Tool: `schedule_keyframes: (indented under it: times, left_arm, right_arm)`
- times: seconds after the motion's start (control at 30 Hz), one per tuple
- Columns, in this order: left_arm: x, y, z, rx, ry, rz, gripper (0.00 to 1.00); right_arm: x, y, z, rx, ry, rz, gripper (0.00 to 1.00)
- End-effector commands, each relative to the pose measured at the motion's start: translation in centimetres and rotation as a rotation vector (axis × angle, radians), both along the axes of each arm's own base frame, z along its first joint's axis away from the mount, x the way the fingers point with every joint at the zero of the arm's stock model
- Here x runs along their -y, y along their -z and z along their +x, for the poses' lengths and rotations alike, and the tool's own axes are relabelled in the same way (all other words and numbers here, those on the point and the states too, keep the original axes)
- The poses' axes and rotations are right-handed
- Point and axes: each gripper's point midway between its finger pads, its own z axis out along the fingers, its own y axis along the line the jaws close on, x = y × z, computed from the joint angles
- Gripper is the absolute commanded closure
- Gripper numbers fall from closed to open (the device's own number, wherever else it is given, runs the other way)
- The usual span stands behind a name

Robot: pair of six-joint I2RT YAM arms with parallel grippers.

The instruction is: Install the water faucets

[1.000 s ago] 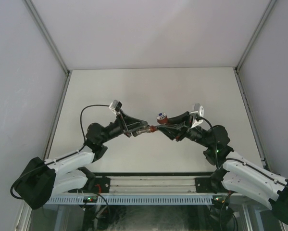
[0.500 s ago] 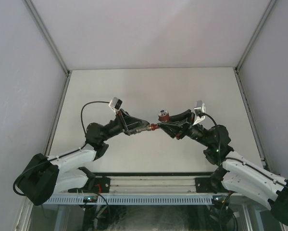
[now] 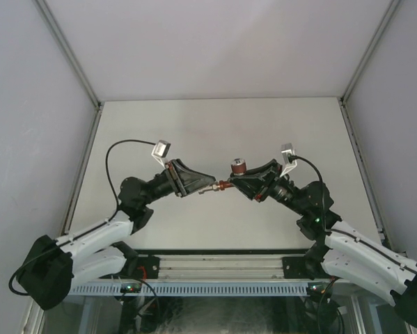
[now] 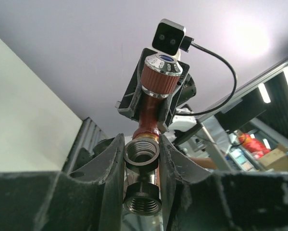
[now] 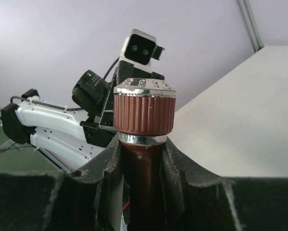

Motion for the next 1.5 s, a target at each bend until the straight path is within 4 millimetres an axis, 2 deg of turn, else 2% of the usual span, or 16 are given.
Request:
schedule_keyframes:
  times: [0.0,0.1,0.2,0.3,0.37,0.4,0.47,0.57,0.73,0.83,1.03,1.1,1.27,1.37,1.47]
  left_arm:
    - [-0.6,-4.9,-0.3,0.258,-0.088,0.016,1.0]
    - [-0.8,-4.8,-0.3,0.328,-0.144,0.052,1.0]
    - [-1.0,-4.7,-0.6,0.398,-0.167,0.089,1.0]
    - [-1.1,-4.2,-0.6,0.444,-0.183,0.136,1.0]
    - [-1.2,-3.7,-0.5,0.471,-0.19,0.17,0.99]
    - [-1.1,-3.6,-0.5,0.472,-0.185,0.182,0.93]
    - [-0.9,-3.1,-0.4,0.454,-0.169,0.213,0.71]
    - [-0.5,-3.0,-1.0,0.451,-0.108,0.239,0.6]
    - [-0.1,-2.6,-1.5,0.413,-0.056,0.239,0.5]
    - [-0.1,-2.4,-1.4,0.394,-0.057,0.241,0.4]
    - [-0.2,-0.4,-0.6,0.353,-0.084,0.31,0.29]
    - [-0.6,-0.8,-0.5,0.358,-0.113,0.305,0.24]
    - [-2.2,-2.0,0.6,0.361,-0.24,0.326,0.03]
    - [-3.0,-1.9,1.5,0.334,-0.304,0.359,0.0]
    - [-3.6,-0.3,2.6,0.235,-0.339,0.415,0.0]
  right_arm:
    - [0.6,0.4,1.3,-0.08,0.09,-0.015,1.0]
    - [0.7,0.9,1.9,-0.174,0.116,0.0,1.0]
    - [0.7,2.3,2.6,-0.389,0.135,0.03,1.0]
    - [-0.1,2.3,1.8,-0.436,0.072,0.038,1.0]
    - [-0.1,3.1,1.8,-0.515,0.089,0.047,1.0]
    - [-0.1,3.5,1.9,-0.551,0.101,0.051,1.0]
    - [0.0,3.5,1.9,-0.56,0.108,0.055,1.0]
    - [0.2,2.7,2.1,-0.53,0.119,0.077,1.0]
    - [0.8,2.1,2.6,-0.517,0.156,0.109,1.0]
    - [0.9,1.9,2.8,-0.517,0.158,0.12,1.0]
    - [1.0,1.7,2.9,-0.513,0.154,0.131,1.0]
    - [1.1,1.8,3.0,-0.512,0.162,0.127,1.0]
    - [1.1,1.7,3.0,-0.495,0.159,0.121,1.0]
    - [1.1,1.3,2.9,-0.475,0.154,0.123,1.0]
    - [1.1,0.6,2.6,-0.439,0.143,0.13,1.0]
